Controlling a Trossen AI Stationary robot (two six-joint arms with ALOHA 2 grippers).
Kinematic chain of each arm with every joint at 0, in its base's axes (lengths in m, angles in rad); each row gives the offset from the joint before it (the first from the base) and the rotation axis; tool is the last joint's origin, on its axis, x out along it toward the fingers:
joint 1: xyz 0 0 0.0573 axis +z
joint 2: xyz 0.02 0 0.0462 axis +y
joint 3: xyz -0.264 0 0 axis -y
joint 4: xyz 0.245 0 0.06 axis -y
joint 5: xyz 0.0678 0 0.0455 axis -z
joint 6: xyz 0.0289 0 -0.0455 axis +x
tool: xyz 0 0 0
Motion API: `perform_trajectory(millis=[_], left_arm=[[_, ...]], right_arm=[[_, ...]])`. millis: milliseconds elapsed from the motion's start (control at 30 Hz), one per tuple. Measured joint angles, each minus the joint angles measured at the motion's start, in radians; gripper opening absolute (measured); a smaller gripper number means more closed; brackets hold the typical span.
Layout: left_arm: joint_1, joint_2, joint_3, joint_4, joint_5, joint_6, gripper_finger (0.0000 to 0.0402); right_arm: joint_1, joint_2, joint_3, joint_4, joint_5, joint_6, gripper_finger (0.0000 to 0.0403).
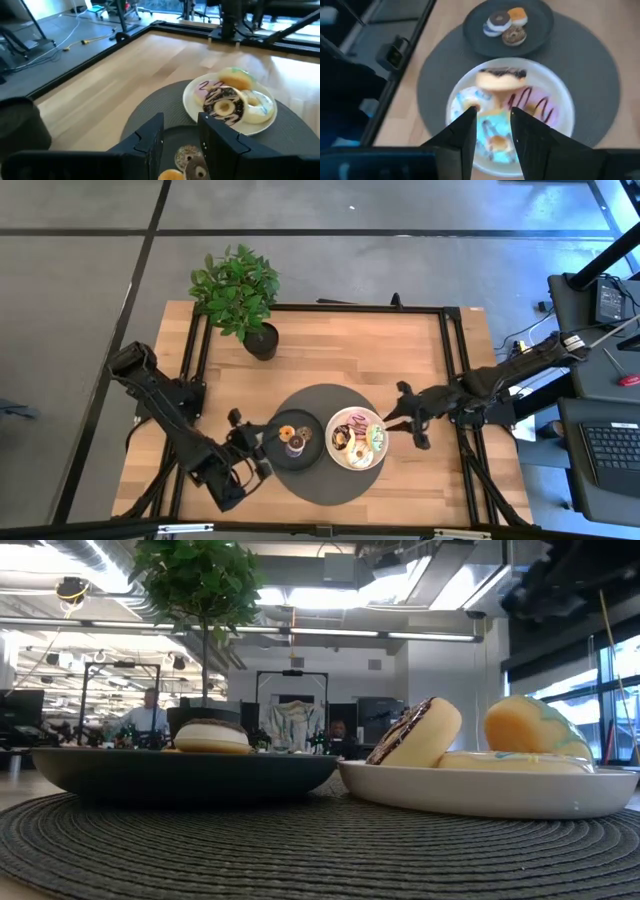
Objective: Pick & Place donuts
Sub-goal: Return to Home Position
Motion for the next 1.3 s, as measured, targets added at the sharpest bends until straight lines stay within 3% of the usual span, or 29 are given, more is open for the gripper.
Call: perform_trajectory(millis=[100,233,333,467,533,633,767,1033,1300], left_arm=[[-0.013,-0.019,-0.061,0.002,-0.006,-0.083,0.0116],[0.027,-0.040,-0.123,0.102,0.129,-0.060,0.0116],[0.078,-0.042,-0.138,0.277,0.272,0.135,0.0116],[0.154,-0.042,-0.144,0.534,0.518,0.513,0.0116],[0.186,-0.053,-0.144,0.577,0.594,0.672,0.0116],[0.222,-0.111,-0.144,0.548,0.621,0.772,0.0116],[0.268,-0.265,-0.235,0.622,0.636,0.857,0.0116],[0.398,-0.616,-0.615,0.986,0.814,0.936,0.0116],[0.530,-0.988,-0.832,0.999,0.872,0.961,0.0116]], right_arm=[[0.046,-0.082,-0.073,0.041,0.064,0.086,0.0122],[0.114,-0.182,-0.204,0.167,0.242,0.176,0.0122],[0.148,-0.231,-0.289,0.282,0.323,0.204,0.0122],[0.158,-0.266,-0.354,0.389,0.372,0.179,0.0122],[0.158,-0.279,-0.364,0.398,0.389,0.169,0.0122],[0.158,-0.293,-0.367,0.395,0.413,0.139,0.0122],[0.157,-0.323,-0.367,0.388,0.418,0.085,0.0122],[0.156,-0.390,-0.367,0.264,0.506,0.101,0.0122],[0.156,-0.482,-0.367,0.206,0.544,0.081,0.0122]])
